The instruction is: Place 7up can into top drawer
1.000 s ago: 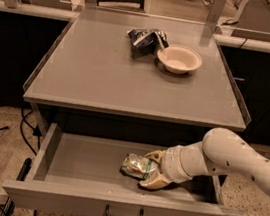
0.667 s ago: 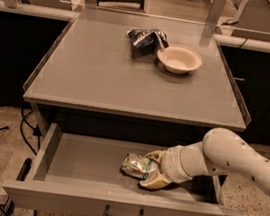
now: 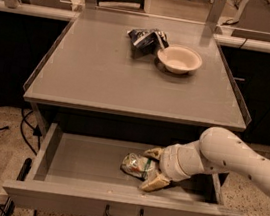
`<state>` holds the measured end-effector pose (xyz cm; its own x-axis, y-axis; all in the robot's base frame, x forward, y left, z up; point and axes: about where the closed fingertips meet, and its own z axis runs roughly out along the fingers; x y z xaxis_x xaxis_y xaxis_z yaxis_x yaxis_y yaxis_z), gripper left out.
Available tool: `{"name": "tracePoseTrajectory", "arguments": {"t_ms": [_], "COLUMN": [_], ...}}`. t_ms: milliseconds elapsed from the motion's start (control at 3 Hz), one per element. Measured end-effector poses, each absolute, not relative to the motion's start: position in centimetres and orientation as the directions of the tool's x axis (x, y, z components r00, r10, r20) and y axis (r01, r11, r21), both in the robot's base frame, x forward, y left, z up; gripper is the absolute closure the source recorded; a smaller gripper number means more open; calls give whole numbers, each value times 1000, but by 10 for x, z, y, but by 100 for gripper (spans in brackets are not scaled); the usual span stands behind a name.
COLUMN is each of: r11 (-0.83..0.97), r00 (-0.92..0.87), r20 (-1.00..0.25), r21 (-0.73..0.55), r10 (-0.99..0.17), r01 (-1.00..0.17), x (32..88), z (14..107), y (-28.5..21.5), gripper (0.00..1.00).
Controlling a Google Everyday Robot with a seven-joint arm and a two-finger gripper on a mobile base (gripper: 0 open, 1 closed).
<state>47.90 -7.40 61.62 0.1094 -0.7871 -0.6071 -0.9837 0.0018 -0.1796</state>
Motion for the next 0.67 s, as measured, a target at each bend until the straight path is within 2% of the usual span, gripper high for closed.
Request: {"name": "tracePoseTrajectory", "arguments": {"t_ms": [333,667], "r11": [7,7], "r00": [116,116], "r20": [-593,-593], "r21": [-201,-201], "r10": [-797,-797], "r01": [-980,-980], "x": [493,493], "z": [617,617], "y": [-68,-68], "gripper": [0,0]}}
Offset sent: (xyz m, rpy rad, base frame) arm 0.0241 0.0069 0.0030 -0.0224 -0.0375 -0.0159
